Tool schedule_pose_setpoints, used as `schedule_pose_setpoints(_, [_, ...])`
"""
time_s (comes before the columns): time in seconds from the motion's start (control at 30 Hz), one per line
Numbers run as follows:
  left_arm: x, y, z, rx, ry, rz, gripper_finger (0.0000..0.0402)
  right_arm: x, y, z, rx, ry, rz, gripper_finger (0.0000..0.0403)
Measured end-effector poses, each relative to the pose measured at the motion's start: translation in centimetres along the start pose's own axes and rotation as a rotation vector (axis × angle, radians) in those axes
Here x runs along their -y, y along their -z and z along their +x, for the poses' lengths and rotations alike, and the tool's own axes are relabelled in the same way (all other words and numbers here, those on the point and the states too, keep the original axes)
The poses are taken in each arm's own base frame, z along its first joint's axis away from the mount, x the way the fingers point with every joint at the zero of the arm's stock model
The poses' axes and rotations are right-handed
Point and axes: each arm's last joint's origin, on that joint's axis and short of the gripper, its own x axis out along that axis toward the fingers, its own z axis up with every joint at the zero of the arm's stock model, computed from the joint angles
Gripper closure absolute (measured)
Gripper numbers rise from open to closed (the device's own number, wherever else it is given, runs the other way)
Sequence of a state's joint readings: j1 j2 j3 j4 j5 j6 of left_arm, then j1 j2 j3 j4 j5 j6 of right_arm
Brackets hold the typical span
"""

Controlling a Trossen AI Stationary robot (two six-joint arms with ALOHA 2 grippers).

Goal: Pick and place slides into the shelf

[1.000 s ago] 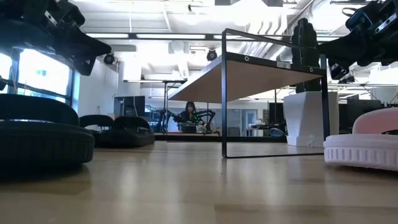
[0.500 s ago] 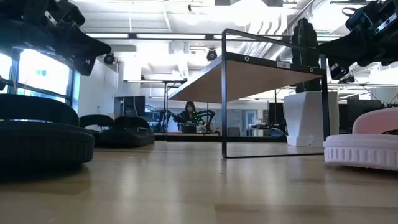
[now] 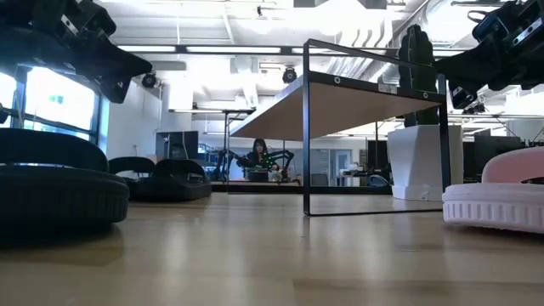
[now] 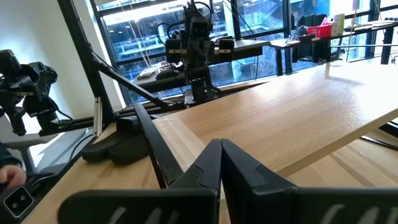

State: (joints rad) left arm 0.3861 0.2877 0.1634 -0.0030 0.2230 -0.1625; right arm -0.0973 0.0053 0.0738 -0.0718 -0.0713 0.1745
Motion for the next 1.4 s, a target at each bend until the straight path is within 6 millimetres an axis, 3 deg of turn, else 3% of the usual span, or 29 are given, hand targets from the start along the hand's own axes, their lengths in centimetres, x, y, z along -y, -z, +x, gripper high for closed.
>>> schedule_pose_setpoints(1.4, [-0.17, -0.60, -0.03, 0.072, -0.082, 0.004, 0.0401, 0.00, 0.00, 0.00, 0.000, 0.000, 0.000, 0.0402])
